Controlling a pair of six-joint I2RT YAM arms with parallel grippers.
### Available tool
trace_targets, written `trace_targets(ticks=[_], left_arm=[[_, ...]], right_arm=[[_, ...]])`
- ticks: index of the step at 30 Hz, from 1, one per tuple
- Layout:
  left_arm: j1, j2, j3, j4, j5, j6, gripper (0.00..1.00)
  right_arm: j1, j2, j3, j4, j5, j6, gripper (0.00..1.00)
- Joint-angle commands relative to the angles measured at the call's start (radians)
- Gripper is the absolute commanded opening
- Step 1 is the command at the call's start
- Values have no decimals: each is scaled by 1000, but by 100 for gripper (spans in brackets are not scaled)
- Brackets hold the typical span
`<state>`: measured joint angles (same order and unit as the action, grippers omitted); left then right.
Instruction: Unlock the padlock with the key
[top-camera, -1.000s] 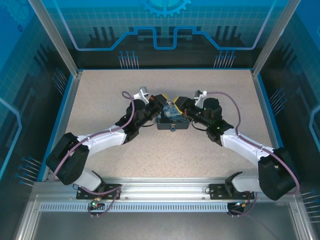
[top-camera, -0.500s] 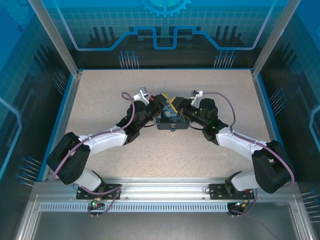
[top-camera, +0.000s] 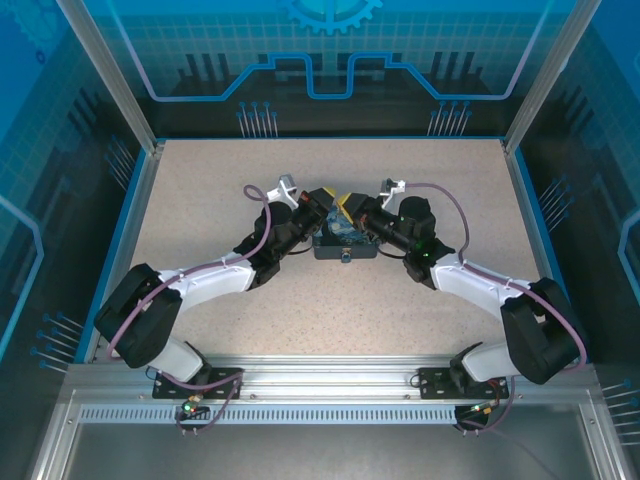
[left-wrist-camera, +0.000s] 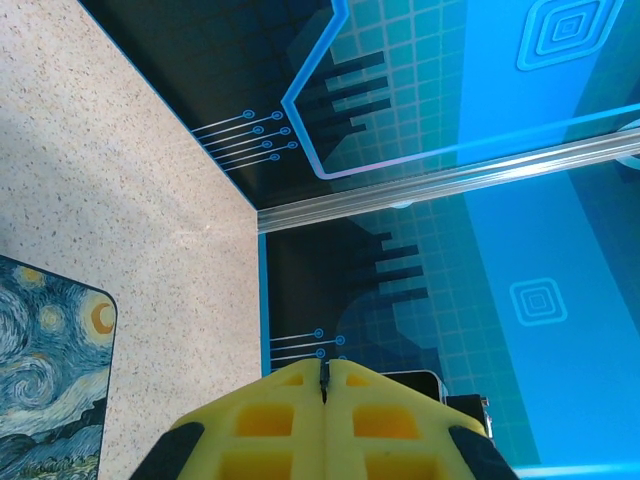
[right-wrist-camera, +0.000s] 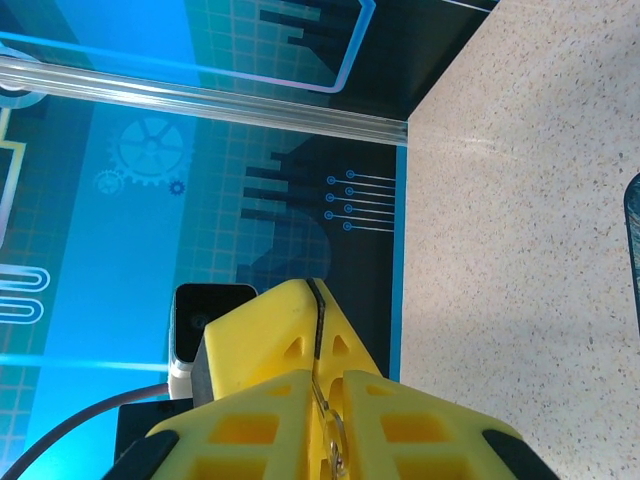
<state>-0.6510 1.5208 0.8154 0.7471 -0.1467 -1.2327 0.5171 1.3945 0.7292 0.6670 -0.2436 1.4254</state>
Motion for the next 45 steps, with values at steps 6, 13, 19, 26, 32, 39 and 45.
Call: trace_targets(ticks=[6,13,19,26,32,39,45], left_arm=[[-9,12,4,38,-31,-9,0],[-10,12,6,38,-40,-11,0],[-9,14,9,44,-48,-16,0],[-10,10,14,40,-52,-14,0],[-10,9,6,39,-70,-13,0],[-10,9,3,45,-88,-17,0],[-12,7,1,48,-89,-21,0]], right_arm=[[12,3,-4,58,-18,5,22],[13,8,-7,59,-21,7,25],[20,23,-11,63,-23,10,25],[20,31,-13,72,-21,11,25],[20,32,-11,85,-29,19,21],[23,31,-14,91,-32,23,21],[23,42,-14,96,-24,23,18]])
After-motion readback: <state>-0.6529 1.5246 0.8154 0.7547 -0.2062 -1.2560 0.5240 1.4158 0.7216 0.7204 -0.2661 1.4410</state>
